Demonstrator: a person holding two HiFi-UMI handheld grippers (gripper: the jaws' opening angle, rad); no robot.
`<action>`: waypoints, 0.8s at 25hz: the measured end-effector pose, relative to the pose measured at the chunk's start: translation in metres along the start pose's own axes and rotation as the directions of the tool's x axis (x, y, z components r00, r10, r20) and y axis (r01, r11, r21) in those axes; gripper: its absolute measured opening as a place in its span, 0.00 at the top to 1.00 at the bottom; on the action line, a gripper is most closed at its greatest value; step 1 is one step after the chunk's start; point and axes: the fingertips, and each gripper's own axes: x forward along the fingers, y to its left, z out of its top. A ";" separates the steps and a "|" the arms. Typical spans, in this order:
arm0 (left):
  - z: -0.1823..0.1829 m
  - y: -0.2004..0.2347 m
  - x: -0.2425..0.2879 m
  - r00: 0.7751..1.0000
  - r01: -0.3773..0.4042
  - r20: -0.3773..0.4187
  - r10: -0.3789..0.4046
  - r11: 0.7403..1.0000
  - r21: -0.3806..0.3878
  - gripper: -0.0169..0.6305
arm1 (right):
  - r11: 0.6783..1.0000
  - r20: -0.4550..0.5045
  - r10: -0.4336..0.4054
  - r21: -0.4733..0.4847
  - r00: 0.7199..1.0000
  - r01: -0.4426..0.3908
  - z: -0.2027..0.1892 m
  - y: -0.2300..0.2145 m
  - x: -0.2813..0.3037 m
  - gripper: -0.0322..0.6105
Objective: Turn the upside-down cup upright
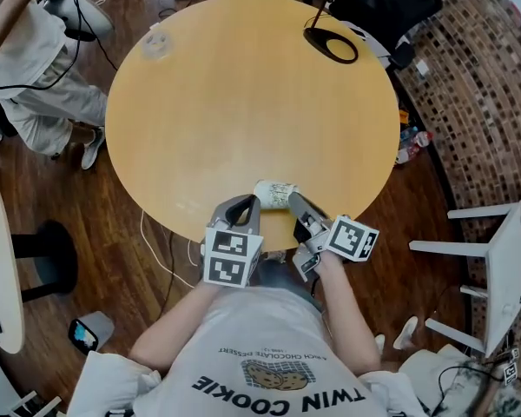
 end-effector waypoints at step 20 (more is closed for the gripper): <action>-0.003 0.000 0.014 1.000 -0.010 -0.010 0.010 1.000 0.011 0.97 | 0.995 -0.064 -0.084 0.041 0.994 0.087 -0.020 -0.058 -0.005 0.93</action>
